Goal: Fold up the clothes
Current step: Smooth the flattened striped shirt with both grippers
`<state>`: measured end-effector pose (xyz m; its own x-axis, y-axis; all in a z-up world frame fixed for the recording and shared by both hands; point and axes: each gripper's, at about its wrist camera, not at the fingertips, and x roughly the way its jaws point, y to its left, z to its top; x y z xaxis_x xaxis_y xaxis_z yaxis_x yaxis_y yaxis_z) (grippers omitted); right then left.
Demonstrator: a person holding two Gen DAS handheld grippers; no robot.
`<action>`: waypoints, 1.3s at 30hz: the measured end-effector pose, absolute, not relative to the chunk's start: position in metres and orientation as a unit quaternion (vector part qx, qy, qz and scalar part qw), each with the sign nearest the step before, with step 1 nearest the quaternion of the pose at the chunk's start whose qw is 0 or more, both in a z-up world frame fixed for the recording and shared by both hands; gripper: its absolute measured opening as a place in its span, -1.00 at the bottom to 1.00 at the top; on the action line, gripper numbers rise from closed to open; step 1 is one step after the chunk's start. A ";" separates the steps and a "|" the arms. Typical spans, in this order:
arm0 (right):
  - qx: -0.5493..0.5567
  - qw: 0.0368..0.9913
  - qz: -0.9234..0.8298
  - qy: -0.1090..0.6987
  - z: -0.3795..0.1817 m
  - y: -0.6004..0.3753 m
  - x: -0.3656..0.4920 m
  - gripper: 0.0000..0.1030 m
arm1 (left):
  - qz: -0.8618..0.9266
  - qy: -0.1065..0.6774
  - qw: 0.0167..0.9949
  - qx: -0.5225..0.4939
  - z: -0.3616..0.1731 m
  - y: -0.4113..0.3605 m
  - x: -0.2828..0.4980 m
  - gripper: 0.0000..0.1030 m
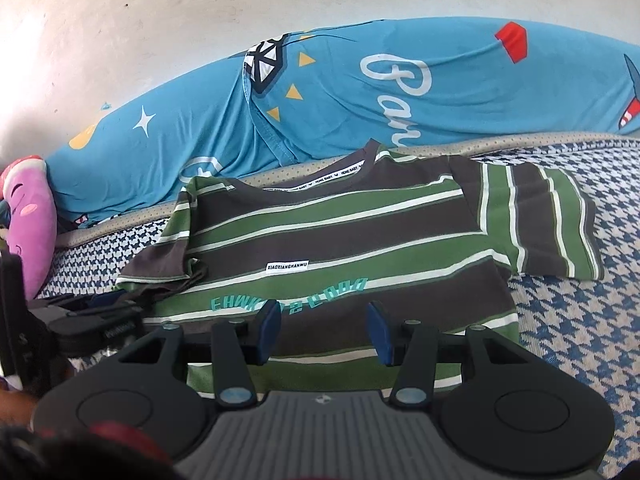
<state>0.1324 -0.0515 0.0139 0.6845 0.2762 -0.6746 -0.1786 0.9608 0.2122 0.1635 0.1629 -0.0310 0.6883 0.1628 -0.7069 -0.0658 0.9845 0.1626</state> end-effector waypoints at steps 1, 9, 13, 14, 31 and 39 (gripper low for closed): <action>0.064 0.916 0.124 0.377 0.013 -0.051 0.133 -0.07 | 0.067 0.388 0.918 0.057 -0.030 0.165 0.163 -0.42; 0.055 0.917 0.128 0.374 0.012 -0.046 0.134 -0.07 | 0.185 0.352 0.917 -0.013 -0.010 0.210 0.160 -0.66; 0.055 0.915 0.129 0.378 0.012 -0.045 0.135 -0.07 | 0.260 0.350 0.899 -0.035 -0.007 0.240 0.158 -0.62; 0.055 0.916 0.129 0.377 0.012 -0.044 0.135 -0.07 | 0.274 0.352 0.894 -0.039 -0.007 0.246 0.157 -0.58; 0.042 0.915 0.134 0.379 0.010 -0.035 0.137 -0.07 | 0.079 0.355 0.931 -0.018 0.007 0.203 0.133 -0.05; 0.036 0.916 0.133 0.376 0.011 -0.034 0.137 -0.07 | 0.001 0.371 0.926 0.073 -0.007 0.166 0.123 0.17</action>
<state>0.1374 -0.0341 0.0109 0.6816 0.2706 -0.6798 -0.2170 0.9621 0.1654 0.1233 0.1656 -0.0066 0.7247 0.0564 -0.6868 0.0521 0.9893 0.1363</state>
